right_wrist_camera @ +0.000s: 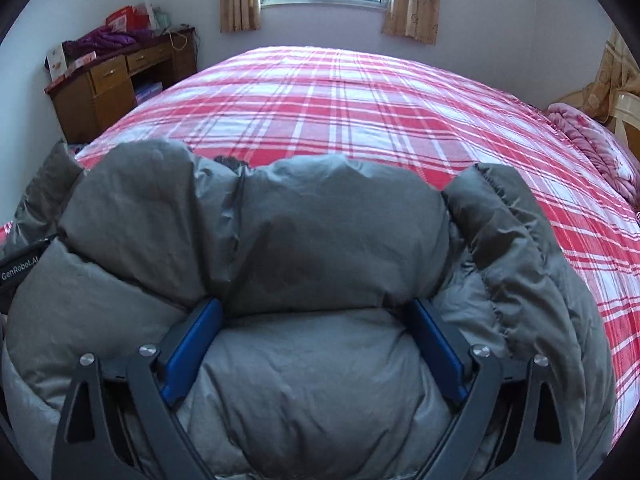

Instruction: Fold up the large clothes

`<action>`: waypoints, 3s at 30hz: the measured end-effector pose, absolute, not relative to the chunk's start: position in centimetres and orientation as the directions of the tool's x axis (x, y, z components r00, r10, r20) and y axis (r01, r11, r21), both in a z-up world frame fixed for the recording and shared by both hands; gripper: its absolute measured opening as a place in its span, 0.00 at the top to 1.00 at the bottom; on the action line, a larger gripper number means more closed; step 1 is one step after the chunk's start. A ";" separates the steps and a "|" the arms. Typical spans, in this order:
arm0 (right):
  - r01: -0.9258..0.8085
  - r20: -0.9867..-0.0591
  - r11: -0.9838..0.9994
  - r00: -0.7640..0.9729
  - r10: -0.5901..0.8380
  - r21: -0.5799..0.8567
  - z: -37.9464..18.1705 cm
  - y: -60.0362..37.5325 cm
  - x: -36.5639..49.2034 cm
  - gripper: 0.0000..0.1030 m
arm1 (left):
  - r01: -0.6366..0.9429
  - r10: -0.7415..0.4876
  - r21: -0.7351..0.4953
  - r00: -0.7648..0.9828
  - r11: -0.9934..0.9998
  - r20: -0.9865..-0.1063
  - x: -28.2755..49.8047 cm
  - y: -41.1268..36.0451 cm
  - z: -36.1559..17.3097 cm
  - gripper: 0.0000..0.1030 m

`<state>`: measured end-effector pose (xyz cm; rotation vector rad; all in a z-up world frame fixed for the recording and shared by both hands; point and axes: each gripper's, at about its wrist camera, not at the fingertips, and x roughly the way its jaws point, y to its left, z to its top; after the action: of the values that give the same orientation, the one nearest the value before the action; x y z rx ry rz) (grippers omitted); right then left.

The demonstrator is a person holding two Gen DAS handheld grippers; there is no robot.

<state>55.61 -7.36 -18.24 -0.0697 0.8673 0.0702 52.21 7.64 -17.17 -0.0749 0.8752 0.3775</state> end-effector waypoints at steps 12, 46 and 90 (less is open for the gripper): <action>-0.153 -0.676 0.984 0.735 0.049 -0.095 -14.4 -5.2 45.1 0.06 | -0.272 0.245 0.086 0.628 0.958 -0.739 42.2 5.5 -15.4 0.01; -0.177 -0.707 0.979 0.706 0.053 -0.103 -18.4 -7.0 36.6 0.04 | -0.372 0.210 -0.042 0.609 0.927 -0.765 32.8 10.1 -17.1 0.01; -0.323 -0.641 0.945 0.736 0.219 -0.048 -13.5 -7.7 31.8 0.03 | -0.070 0.032 -0.054 0.858 0.996 -0.513 24.2 10.2 -0.2 0.93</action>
<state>31.78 -7.69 -13.47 -0.1603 0.6821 0.2988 24.18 10.18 -0.23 -0.0714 0.5370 0.0538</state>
